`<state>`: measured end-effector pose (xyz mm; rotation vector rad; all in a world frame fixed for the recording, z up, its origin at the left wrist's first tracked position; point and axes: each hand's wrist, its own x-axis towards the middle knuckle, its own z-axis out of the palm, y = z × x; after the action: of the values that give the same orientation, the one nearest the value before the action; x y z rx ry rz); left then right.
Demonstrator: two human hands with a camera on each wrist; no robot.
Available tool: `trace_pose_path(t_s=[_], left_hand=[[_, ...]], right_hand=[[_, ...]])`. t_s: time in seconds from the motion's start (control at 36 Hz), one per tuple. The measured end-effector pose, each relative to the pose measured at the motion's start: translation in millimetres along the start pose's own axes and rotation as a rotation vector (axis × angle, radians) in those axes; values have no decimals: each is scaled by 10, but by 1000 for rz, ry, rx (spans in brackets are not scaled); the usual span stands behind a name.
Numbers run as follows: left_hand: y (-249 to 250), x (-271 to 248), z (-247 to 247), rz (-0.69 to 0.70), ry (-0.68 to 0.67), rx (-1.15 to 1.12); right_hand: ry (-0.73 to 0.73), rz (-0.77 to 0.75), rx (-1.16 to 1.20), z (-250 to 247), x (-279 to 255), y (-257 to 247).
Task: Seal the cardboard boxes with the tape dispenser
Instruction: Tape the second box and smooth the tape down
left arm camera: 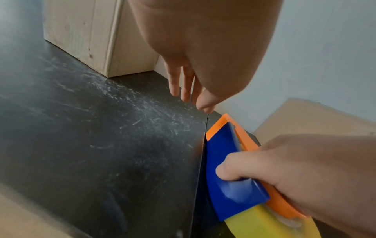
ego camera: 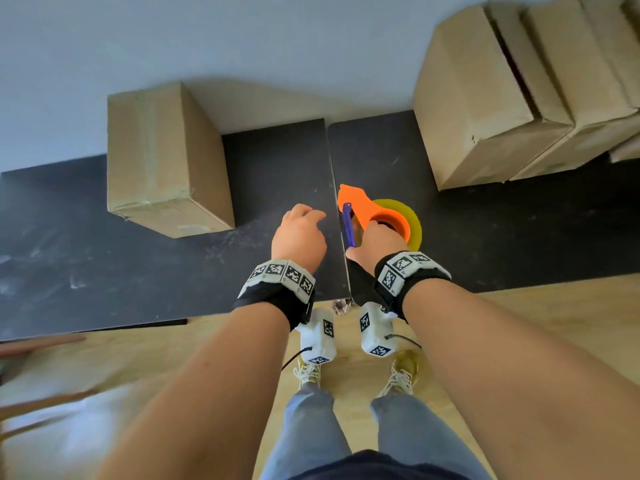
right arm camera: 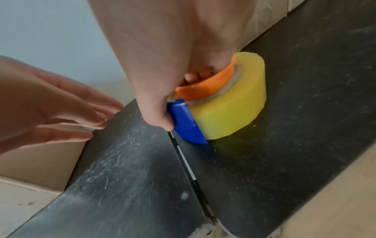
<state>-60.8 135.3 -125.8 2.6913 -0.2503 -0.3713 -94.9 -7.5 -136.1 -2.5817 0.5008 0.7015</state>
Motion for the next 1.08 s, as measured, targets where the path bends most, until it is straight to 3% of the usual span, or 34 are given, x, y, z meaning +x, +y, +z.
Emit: trace_pose_path(t_s=[0.22,0.31,0.42,0.5,0.83,1.08], left_hand=[[146,-22,-4,-41,30,-22],[305,-40,-33,-33,54,-23],[556,-24,-83,2,93,-25],[758,-9,-130,9,115,-31],[1685,-23,-105,70,158,-49],[2518,154,-30,247,95,46]], right_hand=[[45,-19,173,-234,-115,126],[97,-40,365,-439,-167,218],[65,104,767,-747,-245,381],[28,154,916,-884,-330,576],[196,114,831,-1378,-655,1440],[274,232,734,-1612,-767,2195]])
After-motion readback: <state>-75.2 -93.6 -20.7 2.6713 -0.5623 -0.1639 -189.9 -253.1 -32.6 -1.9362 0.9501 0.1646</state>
